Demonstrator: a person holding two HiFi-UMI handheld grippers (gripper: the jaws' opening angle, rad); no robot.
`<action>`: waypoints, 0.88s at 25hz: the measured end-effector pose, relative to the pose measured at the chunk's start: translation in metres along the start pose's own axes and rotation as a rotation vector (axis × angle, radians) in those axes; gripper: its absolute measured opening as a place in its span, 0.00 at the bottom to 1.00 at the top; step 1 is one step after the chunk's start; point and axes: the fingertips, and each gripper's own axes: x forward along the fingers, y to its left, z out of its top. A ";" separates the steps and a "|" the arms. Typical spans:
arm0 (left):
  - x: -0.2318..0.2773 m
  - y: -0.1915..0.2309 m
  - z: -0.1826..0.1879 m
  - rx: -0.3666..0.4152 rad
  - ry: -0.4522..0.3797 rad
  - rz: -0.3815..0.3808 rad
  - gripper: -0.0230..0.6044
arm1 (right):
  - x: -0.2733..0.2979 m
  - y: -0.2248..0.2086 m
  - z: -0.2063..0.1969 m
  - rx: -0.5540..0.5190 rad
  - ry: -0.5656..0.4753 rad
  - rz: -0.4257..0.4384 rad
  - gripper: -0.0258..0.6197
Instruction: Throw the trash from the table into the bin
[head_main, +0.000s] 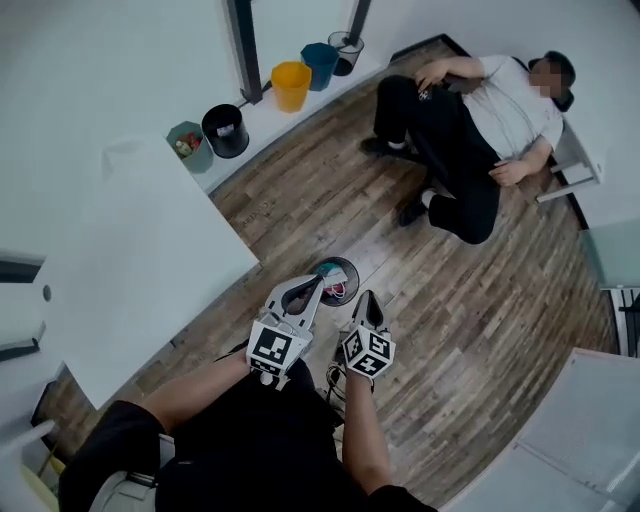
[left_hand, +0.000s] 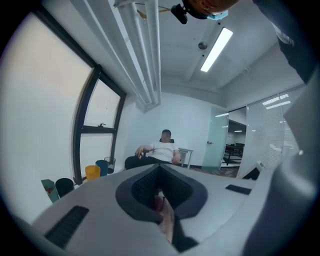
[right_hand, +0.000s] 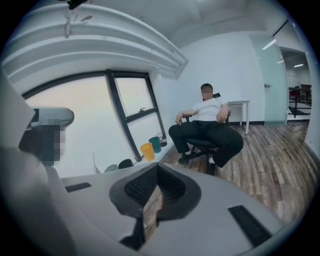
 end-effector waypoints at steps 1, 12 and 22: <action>-0.004 -0.004 0.007 0.007 -0.009 0.002 0.03 | -0.011 0.002 0.008 -0.005 -0.026 0.007 0.05; -0.067 -0.017 0.022 -0.007 -0.033 0.163 0.03 | -0.072 0.032 0.057 -0.079 -0.185 0.193 0.05; -0.172 0.052 0.028 -0.015 -0.121 0.572 0.03 | -0.062 0.142 0.054 -0.214 -0.165 0.516 0.05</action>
